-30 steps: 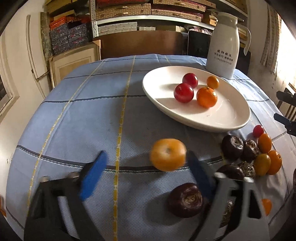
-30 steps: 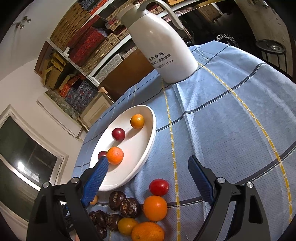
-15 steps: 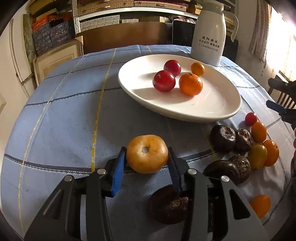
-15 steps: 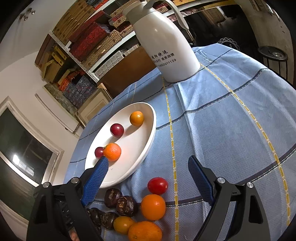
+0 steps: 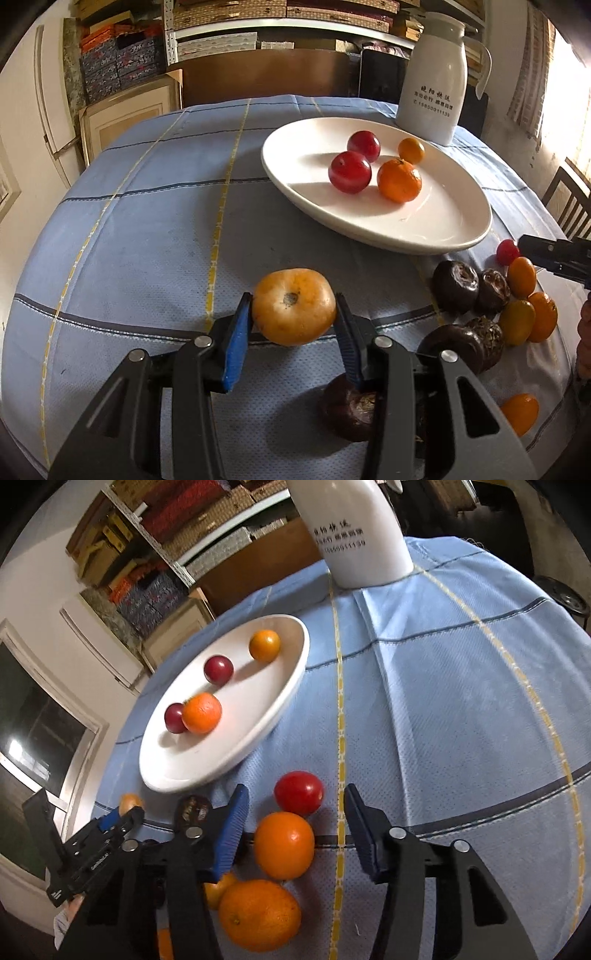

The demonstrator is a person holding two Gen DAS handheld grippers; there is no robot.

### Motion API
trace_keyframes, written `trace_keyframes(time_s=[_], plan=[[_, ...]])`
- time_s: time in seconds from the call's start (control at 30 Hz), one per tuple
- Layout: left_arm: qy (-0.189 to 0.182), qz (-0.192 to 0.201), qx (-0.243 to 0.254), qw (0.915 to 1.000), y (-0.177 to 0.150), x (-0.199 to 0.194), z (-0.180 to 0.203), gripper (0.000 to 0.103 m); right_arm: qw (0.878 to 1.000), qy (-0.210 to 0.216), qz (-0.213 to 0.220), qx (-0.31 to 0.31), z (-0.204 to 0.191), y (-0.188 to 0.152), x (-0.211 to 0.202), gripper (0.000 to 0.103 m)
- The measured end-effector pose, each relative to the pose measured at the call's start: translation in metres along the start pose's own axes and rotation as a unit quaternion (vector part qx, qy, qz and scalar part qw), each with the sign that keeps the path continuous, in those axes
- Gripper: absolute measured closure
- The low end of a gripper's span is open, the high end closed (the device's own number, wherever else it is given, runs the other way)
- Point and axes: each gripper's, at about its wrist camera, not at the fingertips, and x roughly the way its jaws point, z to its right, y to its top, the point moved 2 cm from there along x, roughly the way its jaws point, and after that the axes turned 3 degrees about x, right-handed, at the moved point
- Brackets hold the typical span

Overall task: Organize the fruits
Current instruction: 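Carry the pale orange fruit to the plate while the right tool carries a tomato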

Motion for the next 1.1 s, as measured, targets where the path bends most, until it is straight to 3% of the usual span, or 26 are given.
trace_keyframes(time_s=[0.07, 0.33, 0.5, 0.73, 0.9, 1.1], plan=[[0.0, -0.003, 0.003, 1.0, 0.0, 0.001, 0.002, 0.061, 1.0, -0.007, -0.003, 0.003, 0.001, 0.002, 0.005, 0.05], [-0.001, -0.01, 0.007, 0.9999, -0.001, 0.006, 0.005, 0.06, 1.0, -0.007, -0.013, -0.016, -0.005, 0.0, 0.017, 0.072], [-0.024, -0.007, -0.012, 0.9996, 0.0, 0.003, 0.0, 0.061, 1.0, -0.011, 0.008, -0.013, -0.003, 0.001, 0.007, 0.073], [-0.022, 0.065, -0.027, 0.9973, 0.025, -0.038, 0.0, 0.061, 0.995, 0.016, 0.101, 0.013, -0.003, 0.018, -0.04, 0.073], [-0.025, 0.064, 0.015, 0.9975, 0.063, -0.025, 0.032, 0.061, 0.995, 0.03, 0.092, -0.036, -0.046, 0.039, -0.032, 0.073], [-0.037, 0.042, 0.036, 0.9978, 0.077, 0.014, 0.059, 0.06, 0.995, 0.015, 0.073, -0.071, -0.073, 0.048, 0.007, 0.07]])
